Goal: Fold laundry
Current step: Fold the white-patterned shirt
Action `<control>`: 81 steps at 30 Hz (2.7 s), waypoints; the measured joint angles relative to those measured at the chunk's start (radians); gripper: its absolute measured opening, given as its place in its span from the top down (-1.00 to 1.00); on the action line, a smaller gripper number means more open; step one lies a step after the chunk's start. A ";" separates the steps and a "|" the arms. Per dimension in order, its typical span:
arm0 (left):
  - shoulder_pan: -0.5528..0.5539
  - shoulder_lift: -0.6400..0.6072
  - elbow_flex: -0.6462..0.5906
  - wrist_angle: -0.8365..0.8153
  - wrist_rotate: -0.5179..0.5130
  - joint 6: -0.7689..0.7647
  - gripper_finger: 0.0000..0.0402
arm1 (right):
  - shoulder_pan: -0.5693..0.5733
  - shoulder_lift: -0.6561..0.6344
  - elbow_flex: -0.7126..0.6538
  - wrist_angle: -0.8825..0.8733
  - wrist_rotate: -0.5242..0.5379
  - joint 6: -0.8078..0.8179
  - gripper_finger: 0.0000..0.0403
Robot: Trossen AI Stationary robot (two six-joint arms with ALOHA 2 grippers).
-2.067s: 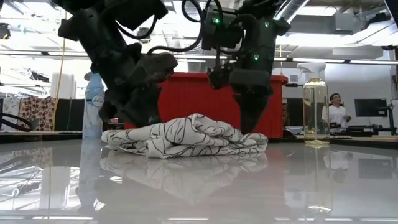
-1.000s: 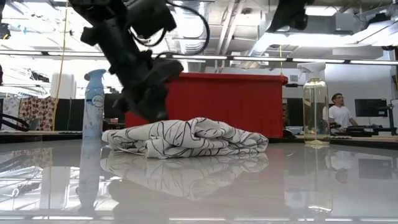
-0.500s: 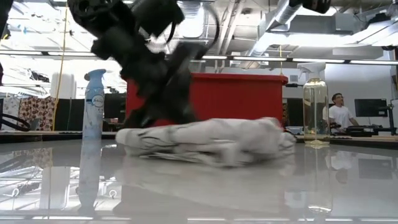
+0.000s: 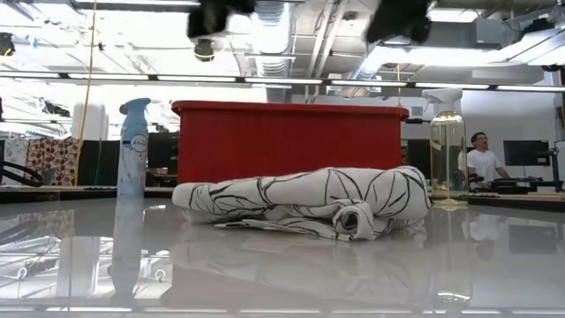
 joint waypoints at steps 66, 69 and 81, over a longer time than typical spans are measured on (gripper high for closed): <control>-0.184 -0.156 0.224 -0.177 -0.488 0.098 1.00 | 0.297 0.216 -0.204 -0.128 0.192 0.726 0.93; -0.184 -0.156 0.224 -0.178 -0.507 0.106 1.00 | 0.295 0.216 -0.236 -0.074 0.154 0.726 0.93; -0.184 -0.156 0.224 -0.178 -0.514 0.107 1.00 | 0.379 0.216 -0.348 -0.029 -0.016 0.952 0.93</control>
